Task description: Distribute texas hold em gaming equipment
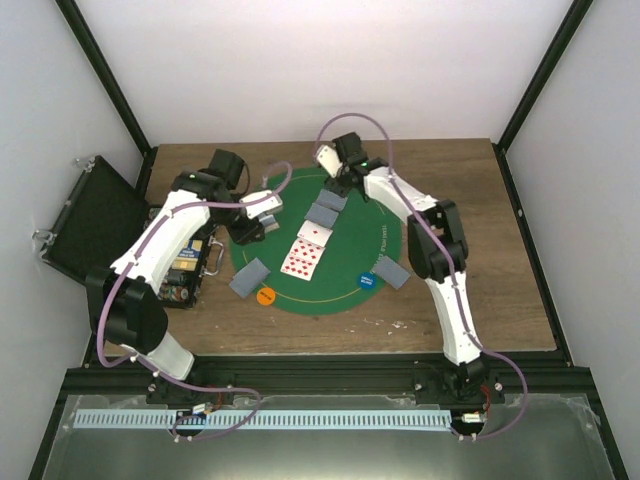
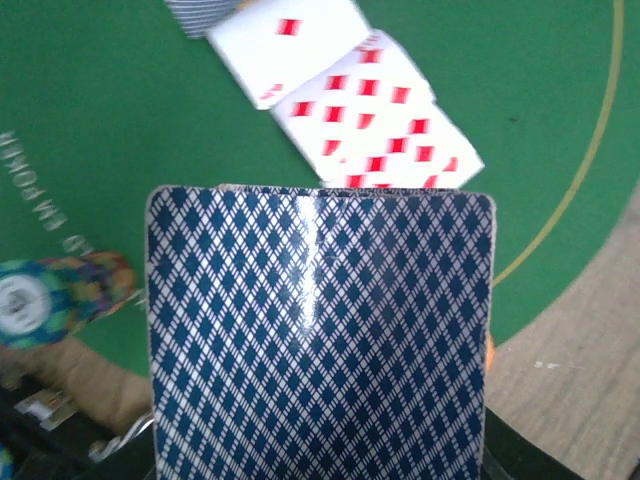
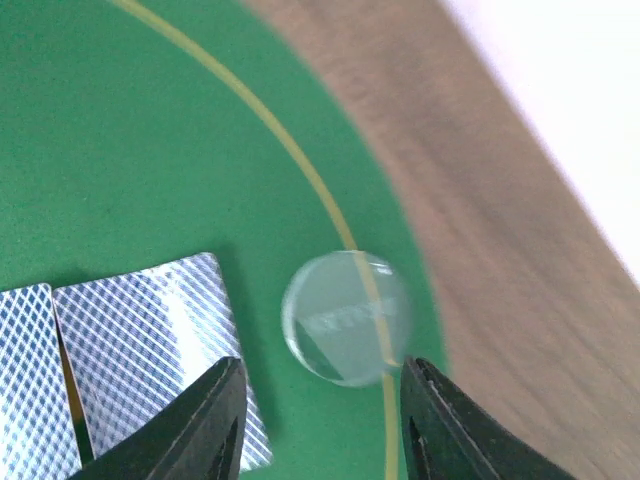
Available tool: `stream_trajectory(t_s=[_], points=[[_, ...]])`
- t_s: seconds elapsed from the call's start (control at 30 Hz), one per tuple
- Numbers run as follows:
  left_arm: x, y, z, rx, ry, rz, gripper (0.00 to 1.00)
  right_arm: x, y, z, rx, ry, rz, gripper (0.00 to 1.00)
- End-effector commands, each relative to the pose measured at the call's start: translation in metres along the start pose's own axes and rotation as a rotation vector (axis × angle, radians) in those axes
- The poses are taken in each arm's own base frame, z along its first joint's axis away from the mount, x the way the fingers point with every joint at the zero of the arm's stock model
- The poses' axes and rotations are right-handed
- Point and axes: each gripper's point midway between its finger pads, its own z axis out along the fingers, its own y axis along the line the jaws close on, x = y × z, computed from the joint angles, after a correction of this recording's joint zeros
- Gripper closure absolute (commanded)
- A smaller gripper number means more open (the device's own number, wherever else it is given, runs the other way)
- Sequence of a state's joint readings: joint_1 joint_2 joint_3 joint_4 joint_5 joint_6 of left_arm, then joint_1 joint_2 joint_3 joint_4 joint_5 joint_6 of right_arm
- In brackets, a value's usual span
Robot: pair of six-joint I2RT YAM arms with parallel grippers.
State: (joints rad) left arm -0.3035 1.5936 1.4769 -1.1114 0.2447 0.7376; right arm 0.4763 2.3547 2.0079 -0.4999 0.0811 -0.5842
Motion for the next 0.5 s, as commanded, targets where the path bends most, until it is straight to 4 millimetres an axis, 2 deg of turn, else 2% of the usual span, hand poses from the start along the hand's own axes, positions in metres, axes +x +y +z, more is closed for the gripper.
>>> stream_trajectory(t_s=[0.0, 0.1, 0.27, 0.37, 0.47], points=[[-0.004, -0.051, 0.011, 0.122, 0.001, 0.106, 0.54, -0.035, -0.079, -0.095, 0.089, -0.218, 0.267, 0.53], [-0.005, -0.093, 0.032, 0.206, 0.025, 0.196, 0.55, -0.020, -0.088, -0.125, 0.061, -0.262, 0.372, 0.47], [-0.002, -0.159, 0.074, 0.294, 0.058, 0.333, 0.55, 0.004, -0.083, -0.157, 0.076, -0.271, 0.405, 0.45], [-0.006, -0.186, 0.100, 0.285, 0.059, 0.416, 0.55, 0.013, -0.075, -0.169, 0.069, -0.262, 0.418, 0.45], [-0.006, -0.204, 0.124, 0.260, 0.072, 0.485, 0.55, 0.022, -0.069, -0.176, 0.066, -0.254, 0.432, 0.45]])
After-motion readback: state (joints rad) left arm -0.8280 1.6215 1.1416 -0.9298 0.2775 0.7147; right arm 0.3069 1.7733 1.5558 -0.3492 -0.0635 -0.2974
